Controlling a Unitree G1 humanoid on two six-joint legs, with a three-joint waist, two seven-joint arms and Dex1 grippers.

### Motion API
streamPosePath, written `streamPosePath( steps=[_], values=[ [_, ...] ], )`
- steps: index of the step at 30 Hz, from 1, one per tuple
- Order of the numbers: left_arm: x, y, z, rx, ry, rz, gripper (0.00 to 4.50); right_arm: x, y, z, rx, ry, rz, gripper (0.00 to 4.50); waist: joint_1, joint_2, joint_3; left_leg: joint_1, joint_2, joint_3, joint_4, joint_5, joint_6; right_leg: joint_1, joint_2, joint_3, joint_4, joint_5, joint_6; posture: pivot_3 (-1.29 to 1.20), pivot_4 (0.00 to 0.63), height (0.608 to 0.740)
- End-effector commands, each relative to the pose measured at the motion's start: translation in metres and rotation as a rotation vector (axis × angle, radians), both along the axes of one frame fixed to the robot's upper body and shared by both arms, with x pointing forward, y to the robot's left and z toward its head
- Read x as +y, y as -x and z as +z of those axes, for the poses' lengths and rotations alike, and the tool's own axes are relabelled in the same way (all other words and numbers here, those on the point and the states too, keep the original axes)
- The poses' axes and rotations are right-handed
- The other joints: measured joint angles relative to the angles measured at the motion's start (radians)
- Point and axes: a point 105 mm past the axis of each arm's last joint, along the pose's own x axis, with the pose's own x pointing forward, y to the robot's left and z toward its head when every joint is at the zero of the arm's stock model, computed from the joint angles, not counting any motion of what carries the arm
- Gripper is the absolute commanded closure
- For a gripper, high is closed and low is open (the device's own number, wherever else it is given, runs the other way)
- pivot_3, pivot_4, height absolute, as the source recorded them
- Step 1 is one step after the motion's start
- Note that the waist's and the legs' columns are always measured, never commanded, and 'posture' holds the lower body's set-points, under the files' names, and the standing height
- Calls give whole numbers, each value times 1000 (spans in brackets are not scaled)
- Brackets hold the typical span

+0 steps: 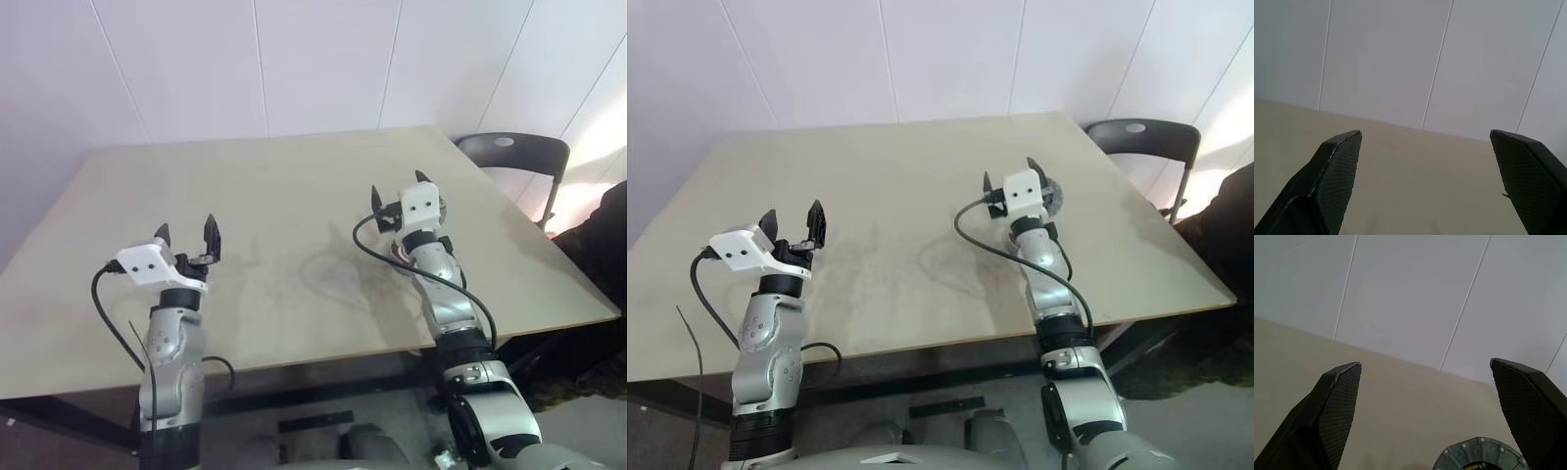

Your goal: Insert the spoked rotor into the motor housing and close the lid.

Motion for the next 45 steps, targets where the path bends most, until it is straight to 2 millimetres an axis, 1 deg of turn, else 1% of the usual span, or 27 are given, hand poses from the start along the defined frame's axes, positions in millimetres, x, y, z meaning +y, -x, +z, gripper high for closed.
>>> streamPosePath(
  steps=[1, 45],
  values=[
    [-1, 2, 10, -38, -16, -2, 37, 3, -1, 20, -67, 4, 7, 64, 0, 0, 0, 0, 0, 0, 0, 0, 0, 0, 0, 0, 0, 0, 0, 0, 0, 740],
    [2, 3, 6, -12, -29, 18, 37, 7, -2, 17, -58, 12, 14, 64, 0, 0, 1, 0, 0, 0, 0, 0, 0, 0, 0, 0, 0, 0, 0, 0, 0, 740]
  ],
)
